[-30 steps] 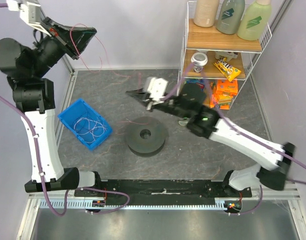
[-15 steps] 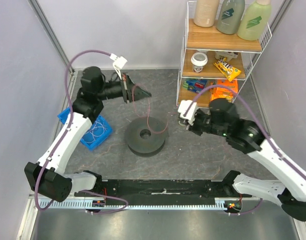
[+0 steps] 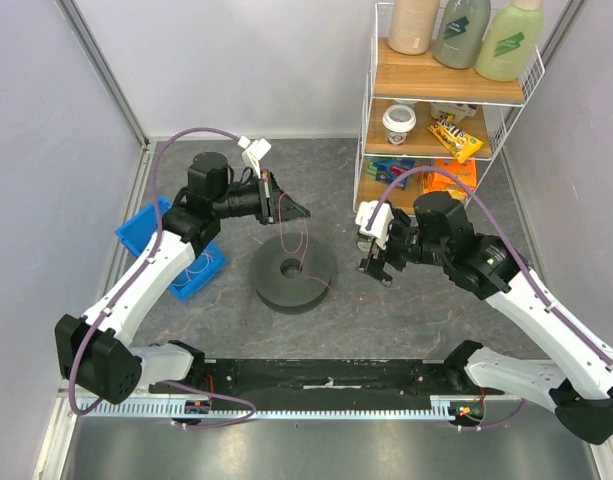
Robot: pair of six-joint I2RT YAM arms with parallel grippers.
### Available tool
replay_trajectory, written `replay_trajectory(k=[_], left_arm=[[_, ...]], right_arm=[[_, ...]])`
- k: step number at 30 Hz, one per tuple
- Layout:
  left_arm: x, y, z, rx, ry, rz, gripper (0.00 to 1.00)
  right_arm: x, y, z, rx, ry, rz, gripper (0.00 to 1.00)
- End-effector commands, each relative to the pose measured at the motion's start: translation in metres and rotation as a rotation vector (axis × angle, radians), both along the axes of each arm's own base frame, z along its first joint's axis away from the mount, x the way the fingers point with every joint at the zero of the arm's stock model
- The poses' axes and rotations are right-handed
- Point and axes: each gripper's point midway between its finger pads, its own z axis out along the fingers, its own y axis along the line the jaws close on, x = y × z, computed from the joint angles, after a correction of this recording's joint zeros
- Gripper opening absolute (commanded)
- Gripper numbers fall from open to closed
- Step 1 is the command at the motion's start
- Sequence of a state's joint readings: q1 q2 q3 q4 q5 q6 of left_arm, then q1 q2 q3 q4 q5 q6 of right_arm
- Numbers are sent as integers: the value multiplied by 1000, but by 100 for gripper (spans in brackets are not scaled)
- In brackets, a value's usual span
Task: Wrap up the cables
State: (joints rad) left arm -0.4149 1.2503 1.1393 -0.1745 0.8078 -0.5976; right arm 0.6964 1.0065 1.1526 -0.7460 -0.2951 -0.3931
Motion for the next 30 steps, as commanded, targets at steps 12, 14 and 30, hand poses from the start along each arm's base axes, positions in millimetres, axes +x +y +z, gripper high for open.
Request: replay_trajectory(k=[12,14,30], left_arm=[[-34,-11,-37,-9,241,-96,2],[-42,-16,-39,-6,249,-131,2],[-65,-23,-42,-8,280,-230,2]], right_arm=[[-22,85,116,216,-659,413,86],[-31,95,123,221,-772,468,84],[-75,145,66,-71,-1256,833,67]])
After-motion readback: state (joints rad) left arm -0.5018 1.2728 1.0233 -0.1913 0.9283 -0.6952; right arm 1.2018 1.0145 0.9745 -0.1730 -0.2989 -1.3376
